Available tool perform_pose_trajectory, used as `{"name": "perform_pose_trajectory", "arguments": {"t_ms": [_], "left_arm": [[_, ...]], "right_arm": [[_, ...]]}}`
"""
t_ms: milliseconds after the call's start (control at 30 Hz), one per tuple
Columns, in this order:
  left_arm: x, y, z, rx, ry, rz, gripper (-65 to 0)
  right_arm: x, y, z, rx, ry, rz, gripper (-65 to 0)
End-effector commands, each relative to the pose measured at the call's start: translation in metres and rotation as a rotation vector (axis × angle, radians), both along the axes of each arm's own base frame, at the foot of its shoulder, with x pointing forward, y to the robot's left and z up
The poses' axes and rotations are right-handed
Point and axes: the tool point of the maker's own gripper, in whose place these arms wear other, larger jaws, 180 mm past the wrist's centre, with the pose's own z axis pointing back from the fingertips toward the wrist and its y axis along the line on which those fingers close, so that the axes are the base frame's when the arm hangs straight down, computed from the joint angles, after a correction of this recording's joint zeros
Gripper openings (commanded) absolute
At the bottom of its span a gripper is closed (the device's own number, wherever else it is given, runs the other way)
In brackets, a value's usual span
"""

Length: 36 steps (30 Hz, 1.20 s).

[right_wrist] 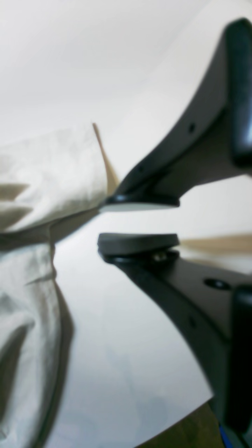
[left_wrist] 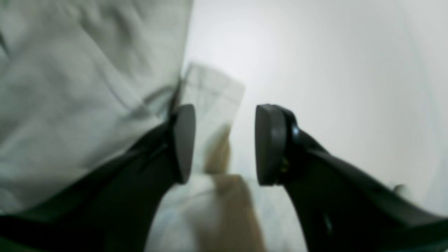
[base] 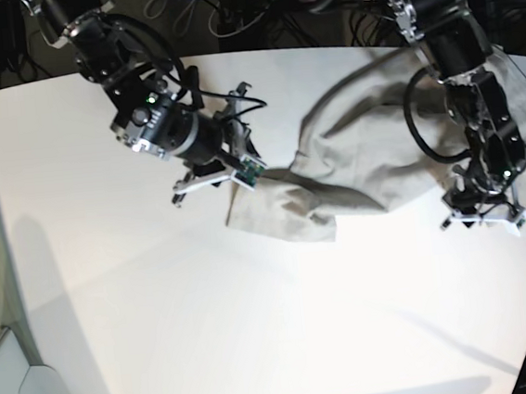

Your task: Layout the t-shirt on the table in an organized manner, then fold the t-shirt properly

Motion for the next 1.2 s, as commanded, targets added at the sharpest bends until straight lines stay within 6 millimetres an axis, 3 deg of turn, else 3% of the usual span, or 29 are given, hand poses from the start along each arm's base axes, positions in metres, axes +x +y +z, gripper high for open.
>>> {"name": "perform_pose_trajectory", "arguments": {"t_ms": [0, 667, 900, 1167], "left_arm": [[0.016, 0.013, 0.023, 0.046, -0.068, 0.017, -37.4], [0.014, 0.015, 0.015, 0.037, -0.052, 0.026, -37.4], [0.013, 0.014, -0.004, 0.005, 0.006, 0.031, -37.4], [0.017, 0.012, -0.003, 0.003, 0.005, 0.024, -37.4]], "right_arm": [[0.005, 0.006, 0.012, 0.034, -0.033, 0.012, -55.6], [0.005, 0.001, 0.01, 0.019, -0.033, 0.013, -55.6], [0.005, 0.0, 0.01, 0.017, -0.033, 0.013, -55.6], [0.005, 0.0, 0.011, 0.017, -0.039, 0.014, -55.6]]}}
